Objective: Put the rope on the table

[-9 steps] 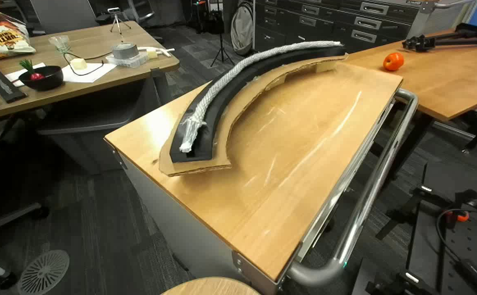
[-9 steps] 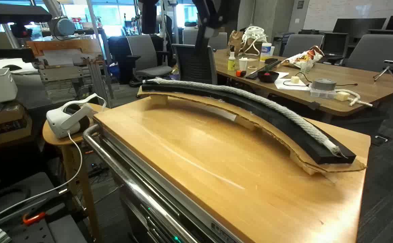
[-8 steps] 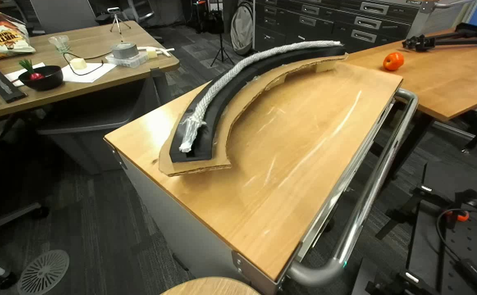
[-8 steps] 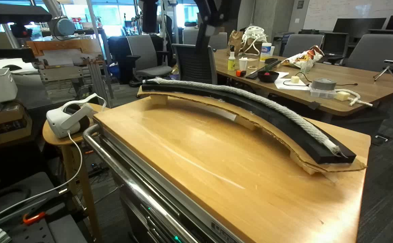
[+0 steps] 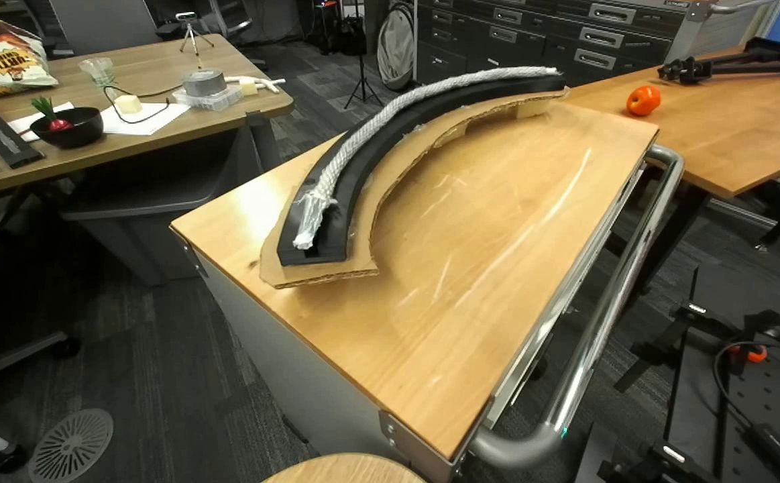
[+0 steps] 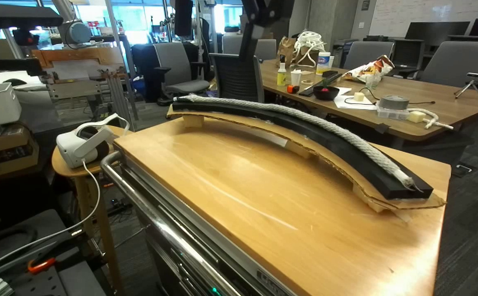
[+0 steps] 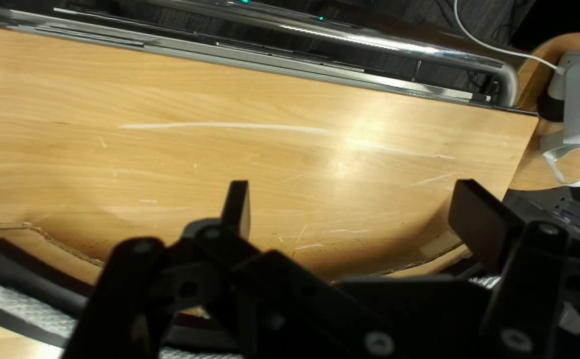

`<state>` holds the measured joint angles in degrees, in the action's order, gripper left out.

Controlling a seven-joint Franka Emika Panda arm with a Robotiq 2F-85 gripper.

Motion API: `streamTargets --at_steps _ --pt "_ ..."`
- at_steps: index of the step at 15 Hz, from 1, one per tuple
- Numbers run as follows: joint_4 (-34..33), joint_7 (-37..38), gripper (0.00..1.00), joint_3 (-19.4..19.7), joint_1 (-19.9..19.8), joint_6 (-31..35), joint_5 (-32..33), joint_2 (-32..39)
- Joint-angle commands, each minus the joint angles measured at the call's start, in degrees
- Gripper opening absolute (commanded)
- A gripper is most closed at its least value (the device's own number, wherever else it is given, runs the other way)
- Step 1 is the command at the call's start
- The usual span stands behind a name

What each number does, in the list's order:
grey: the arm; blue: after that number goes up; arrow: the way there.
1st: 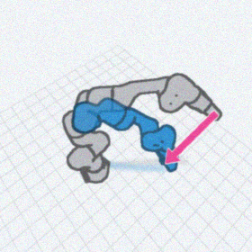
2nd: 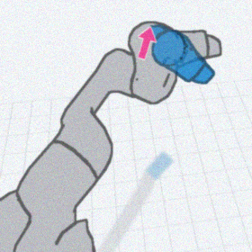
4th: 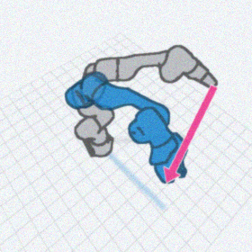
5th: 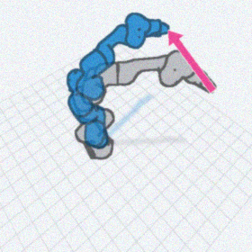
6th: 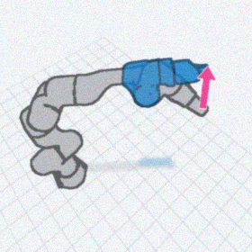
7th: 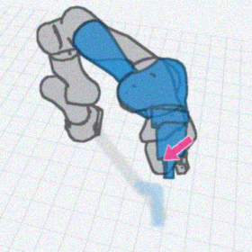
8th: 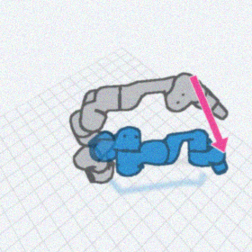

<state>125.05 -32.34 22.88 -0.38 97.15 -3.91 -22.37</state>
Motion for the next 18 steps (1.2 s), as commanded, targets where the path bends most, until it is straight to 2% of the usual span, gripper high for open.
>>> streamTargets --at_steps 1,2,6,9,10,11,12,15,18 --pt "-0.16 -0.77 1.0 -2.01 -2.42 -0.22 -0.81 0.45" --pt "-0.12 -7.57 1.0 -1.66 -1.18 -0.86 0.48 -0.7" --pt "0.21 -13.26 1.0 -5.57 -2.27 -1.94 7.65 -4.87" --pt "-0.29 -17.38 1.0 -8.04 -1.29 -1.39 11.28 -6.72" --pt "-0.68 -18.97 1.0 -8.51 -0.67 -0.15 11.27 -7.14" --pt "-1.56 -19.18 1.0 -7.38 0.24 2.38 5.83 -7.04" --pt "-0.29 -17.05 1.0 -8.28 -1.43 0.16 8.53 -6.02" --pt "-0.92 -17.93 1.0 -8.36 -0.71 1.4 6.62 -6.71" --pt "0.36 -27.97 1.0 -8.23 0.88 -1.66 8.0 -9.53"
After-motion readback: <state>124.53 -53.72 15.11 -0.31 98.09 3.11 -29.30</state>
